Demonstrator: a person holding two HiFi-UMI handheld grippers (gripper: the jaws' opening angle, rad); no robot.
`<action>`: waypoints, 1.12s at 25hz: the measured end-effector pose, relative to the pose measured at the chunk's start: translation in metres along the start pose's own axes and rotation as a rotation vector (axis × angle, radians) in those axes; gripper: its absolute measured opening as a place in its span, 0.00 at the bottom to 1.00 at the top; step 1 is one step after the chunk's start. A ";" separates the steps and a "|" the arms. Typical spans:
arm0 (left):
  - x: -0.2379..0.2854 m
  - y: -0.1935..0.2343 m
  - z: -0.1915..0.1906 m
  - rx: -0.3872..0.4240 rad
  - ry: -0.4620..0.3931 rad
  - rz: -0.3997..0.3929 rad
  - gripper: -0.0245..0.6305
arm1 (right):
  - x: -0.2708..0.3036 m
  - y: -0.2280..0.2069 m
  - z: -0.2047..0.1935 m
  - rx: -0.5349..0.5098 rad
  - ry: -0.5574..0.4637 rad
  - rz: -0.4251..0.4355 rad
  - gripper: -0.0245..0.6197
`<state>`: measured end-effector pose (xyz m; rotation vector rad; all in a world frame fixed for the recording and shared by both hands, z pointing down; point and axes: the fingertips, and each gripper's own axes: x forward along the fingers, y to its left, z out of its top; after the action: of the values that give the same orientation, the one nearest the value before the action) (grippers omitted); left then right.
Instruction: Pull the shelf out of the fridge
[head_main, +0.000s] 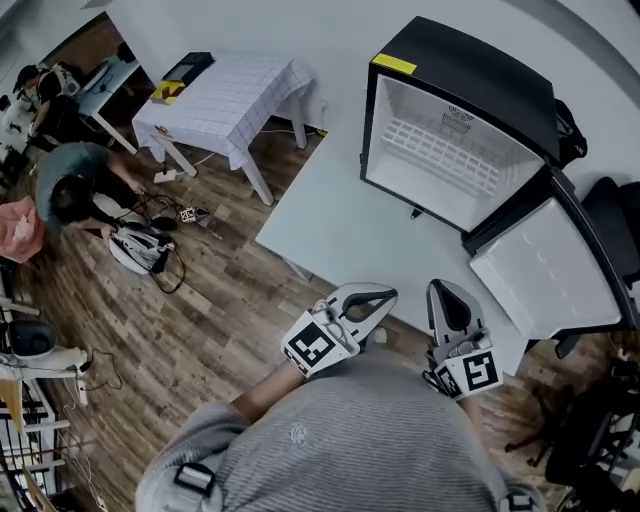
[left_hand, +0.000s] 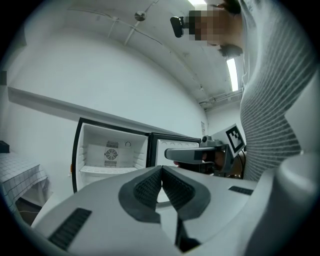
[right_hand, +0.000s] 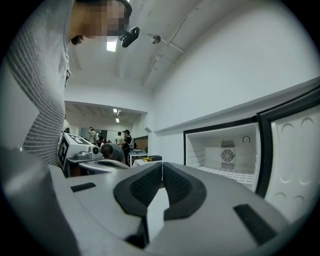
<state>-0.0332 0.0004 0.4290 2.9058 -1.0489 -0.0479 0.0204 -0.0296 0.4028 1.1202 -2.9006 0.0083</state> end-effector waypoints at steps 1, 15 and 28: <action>0.007 0.004 0.002 0.007 -0.005 -0.003 0.05 | 0.003 -0.006 0.002 0.003 -0.010 -0.004 0.06; 0.074 0.046 0.013 0.017 -0.004 -0.009 0.05 | 0.023 -0.080 0.009 0.013 -0.024 -0.037 0.06; 0.113 0.056 0.021 0.053 -0.015 -0.020 0.05 | 0.031 -0.111 0.005 0.036 -0.022 -0.022 0.06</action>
<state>0.0170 -0.1155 0.4102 2.9679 -1.0390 -0.0432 0.0717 -0.1325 0.3978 1.1649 -2.9182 0.0480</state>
